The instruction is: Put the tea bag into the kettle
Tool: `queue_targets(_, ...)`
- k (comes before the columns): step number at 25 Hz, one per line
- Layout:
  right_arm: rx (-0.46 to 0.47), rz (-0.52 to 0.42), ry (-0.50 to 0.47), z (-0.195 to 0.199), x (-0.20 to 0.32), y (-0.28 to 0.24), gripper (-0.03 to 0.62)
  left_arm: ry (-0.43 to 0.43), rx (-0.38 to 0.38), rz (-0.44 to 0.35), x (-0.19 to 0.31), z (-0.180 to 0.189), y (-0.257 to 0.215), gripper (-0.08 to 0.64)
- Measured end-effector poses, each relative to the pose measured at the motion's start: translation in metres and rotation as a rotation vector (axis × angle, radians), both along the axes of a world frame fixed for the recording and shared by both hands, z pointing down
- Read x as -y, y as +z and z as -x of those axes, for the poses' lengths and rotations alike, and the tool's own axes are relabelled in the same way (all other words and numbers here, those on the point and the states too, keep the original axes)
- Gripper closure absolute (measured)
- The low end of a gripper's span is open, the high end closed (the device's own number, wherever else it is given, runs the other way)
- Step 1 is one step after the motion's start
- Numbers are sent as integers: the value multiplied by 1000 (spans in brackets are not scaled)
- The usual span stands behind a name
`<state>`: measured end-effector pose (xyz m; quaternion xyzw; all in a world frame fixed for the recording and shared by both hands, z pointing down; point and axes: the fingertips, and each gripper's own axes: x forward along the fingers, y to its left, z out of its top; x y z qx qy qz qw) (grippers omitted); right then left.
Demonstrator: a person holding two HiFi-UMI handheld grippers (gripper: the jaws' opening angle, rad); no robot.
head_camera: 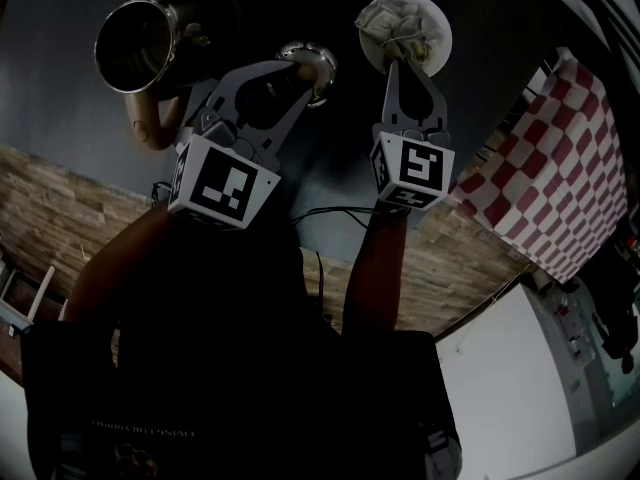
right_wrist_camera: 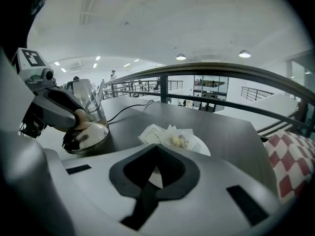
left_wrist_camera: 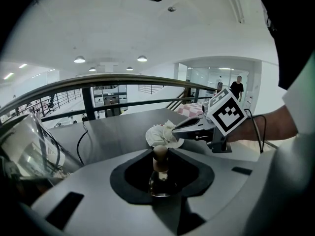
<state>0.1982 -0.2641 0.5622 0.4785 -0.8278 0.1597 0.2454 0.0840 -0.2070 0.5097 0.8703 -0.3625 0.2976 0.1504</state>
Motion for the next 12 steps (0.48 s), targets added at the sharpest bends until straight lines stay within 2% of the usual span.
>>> queue_targets(12, -1, -16, 18, -4, -11, -15, 575, 15, -7, -24, -10, -2, -13, 460)
